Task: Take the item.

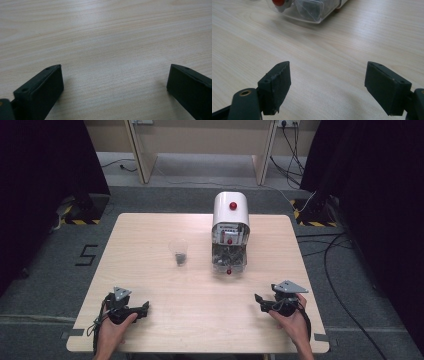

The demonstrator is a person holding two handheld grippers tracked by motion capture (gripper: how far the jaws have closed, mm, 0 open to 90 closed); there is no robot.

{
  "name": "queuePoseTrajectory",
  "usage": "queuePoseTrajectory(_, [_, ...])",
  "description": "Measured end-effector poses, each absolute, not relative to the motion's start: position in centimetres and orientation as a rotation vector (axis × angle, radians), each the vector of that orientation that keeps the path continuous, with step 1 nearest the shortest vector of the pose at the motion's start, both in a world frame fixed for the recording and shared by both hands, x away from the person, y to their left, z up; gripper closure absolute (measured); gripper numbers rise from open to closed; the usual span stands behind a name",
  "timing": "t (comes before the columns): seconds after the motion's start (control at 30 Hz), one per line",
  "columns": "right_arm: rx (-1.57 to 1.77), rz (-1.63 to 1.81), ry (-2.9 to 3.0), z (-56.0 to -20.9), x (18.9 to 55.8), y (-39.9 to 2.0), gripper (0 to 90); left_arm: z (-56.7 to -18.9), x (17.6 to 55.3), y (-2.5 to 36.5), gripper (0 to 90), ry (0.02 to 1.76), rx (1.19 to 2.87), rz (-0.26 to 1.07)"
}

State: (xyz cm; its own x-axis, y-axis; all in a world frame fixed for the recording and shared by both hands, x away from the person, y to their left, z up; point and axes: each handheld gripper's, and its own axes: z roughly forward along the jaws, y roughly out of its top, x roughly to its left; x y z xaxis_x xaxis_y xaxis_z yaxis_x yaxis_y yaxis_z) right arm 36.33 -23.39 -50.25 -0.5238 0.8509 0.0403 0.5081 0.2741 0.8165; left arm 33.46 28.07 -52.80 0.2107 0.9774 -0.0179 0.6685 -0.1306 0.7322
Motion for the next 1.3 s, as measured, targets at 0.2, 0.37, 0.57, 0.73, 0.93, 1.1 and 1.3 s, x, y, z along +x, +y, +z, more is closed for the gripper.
queuePoseTrajectory(0.2, [1.235, 1.126, 2.149, -50.5, 35.7, -23.6, 21.2, -52.8, 33.5, 28.1, 0.2, 1.524, 1.873, 0.643])
queuePoseTrajectory(0.37, [1.240, 1.102, 2.162, -50.7, 35.3, -23.6, 19.8, -52.8, 33.5, 28.1, 0.2, 1.524, 1.873, 0.644])
queuePoseTrajectory(0.57, [1.241, 1.063, 2.180, -50.9, 34.8, -23.6, 18.7, -52.8, 33.5, 28.1, 0.2, 1.524, 1.872, 0.644])
queuePoseTrajectory(0.73, [1.255, 1.039, 2.197, -51.3, 34.6, -23.7, 17.9, -52.8, 33.5, 28.1, 0.2, 1.524, 1.873, 0.643])
queuePoseTrajectory(0.93, [1.255, 1.023, 2.204, -51.4, 34.3, -23.8, 17.8, -52.8, 33.5, 28.1, 0.2, 1.524, 1.873, 0.643])
queuePoseTrajectory(1.1, [1.264, 1.011, 2.203, -51.4, 34.1, -24.0, 17.4, -52.8, 33.5, 28.1, 0.2, 1.524, 1.872, 0.644])
queuePoseTrajectory(1.3, [1.265, 0.990, 2.216, -51.7, 33.8, -24.1, 17.3, -52.8, 33.5, 28.1, 0.2, 1.524, 1.872, 0.644])
